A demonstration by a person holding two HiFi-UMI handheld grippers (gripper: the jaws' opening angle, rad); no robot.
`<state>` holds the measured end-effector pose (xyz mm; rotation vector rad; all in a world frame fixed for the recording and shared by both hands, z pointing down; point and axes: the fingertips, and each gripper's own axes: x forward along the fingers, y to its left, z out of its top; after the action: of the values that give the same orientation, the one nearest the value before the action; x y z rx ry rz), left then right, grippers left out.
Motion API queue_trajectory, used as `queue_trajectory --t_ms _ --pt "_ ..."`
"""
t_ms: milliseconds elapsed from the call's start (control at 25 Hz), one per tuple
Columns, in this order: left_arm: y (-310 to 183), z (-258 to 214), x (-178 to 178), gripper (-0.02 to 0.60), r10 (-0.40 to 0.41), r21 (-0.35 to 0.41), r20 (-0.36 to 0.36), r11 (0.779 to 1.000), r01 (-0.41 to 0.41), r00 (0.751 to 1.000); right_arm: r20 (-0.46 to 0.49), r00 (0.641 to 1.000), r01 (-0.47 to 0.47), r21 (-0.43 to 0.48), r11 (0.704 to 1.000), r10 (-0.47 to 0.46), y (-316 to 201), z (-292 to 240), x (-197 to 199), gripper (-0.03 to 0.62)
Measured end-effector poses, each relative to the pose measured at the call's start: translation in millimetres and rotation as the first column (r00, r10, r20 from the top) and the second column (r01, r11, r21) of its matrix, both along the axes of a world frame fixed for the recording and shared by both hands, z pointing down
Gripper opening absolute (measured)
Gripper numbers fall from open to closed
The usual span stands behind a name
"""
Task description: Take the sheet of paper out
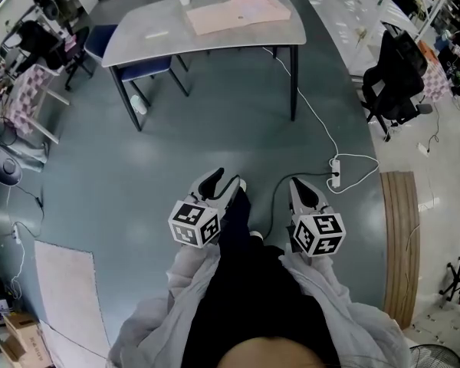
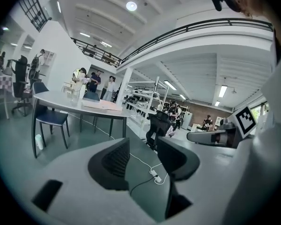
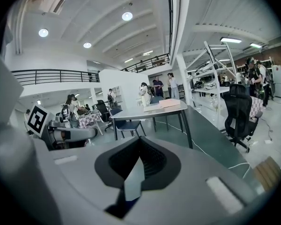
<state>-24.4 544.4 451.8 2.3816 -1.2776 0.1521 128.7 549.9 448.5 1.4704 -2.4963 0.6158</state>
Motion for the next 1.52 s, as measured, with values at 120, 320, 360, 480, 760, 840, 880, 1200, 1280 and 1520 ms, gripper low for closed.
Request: queue_trajectory --t_ms 120,320,360,480,760,840,880,1200,1280,1520 --pt "-8.5 1.5 -3.0 0.173 -0.011 0.010 0.004 1.000 0.011 1.000 0.002 1.000 -0.001 -0.004 1.000 0.001 -8.7 3.5 -0.1 0.009" --pt "-33.2 3.0 -11.5 0.173 -0.023 0.007 0.000 1.000 0.023 1.000 0.006 1.000 0.012 -0.005 1.000 -0.012 -33.0 4.3 -9.0 0.009" --pt "-40.0 2.8 -13.1 0.173 -0.024 0.007 0.002 1.000 0.024 1.000 0.004 1.000 0.015 -0.003 1.000 -0.015 -39.4 3.2 -11.0 0.009" --pt "-65.2 1.6 -18.4 0.173 -0.030 0.011 0.002 0.999 0.030 1.000 -0.015 1.000 0.021 0.005 1.000 -0.021 -63.2 1.1 -15.4 0.009" --pt "-143.4 -6.6 -25.5 0.173 -0.022 0.017 -0.012 1.000 0.022 1.000 -0.029 1.000 0.002 0.003 1.000 -0.002 -140.3 -0.6 -18.1 0.009" --pt "-169.1 -9.2 -29.1 0.173 -0.019 0.020 -0.010 1.000 0.020 1.000 -0.031 1.000 0.001 0.003 1.000 -0.001 -165.2 -1.1 -21.4 0.009" --pt "-181.9 -11.1 -30.8 0.173 -0.016 0.022 -0.008 1.000 0.016 1.000 -0.031 1.000 -0.001 0.004 1.000 0.001 -177.8 -2.2 -23.1 0.009" --pt "-276.0 -16.8 -60.4 0.173 -0.002 0.016 -0.003 1.000 0.002 1.000 -0.033 0.999 -0.005 -0.001 1.000 0.005 -278.7 -7.3 -51.8 0.009" --pt "-299.4 -16.3 -70.6 0.173 -0.002 0.015 -0.005 1.000 0.002 1.000 -0.037 0.999 -0.007 0.001 1.000 0.007 -303.5 -7.9 -60.6 0.009" --pt "-358.9 -14.5 -89.8 0.172 0.031 0.026 -0.003 0.999 -0.031 1.000 -0.040 0.999 -0.030 0.018 0.999 0.031 -367.2 -8.9 -80.5 0.009"
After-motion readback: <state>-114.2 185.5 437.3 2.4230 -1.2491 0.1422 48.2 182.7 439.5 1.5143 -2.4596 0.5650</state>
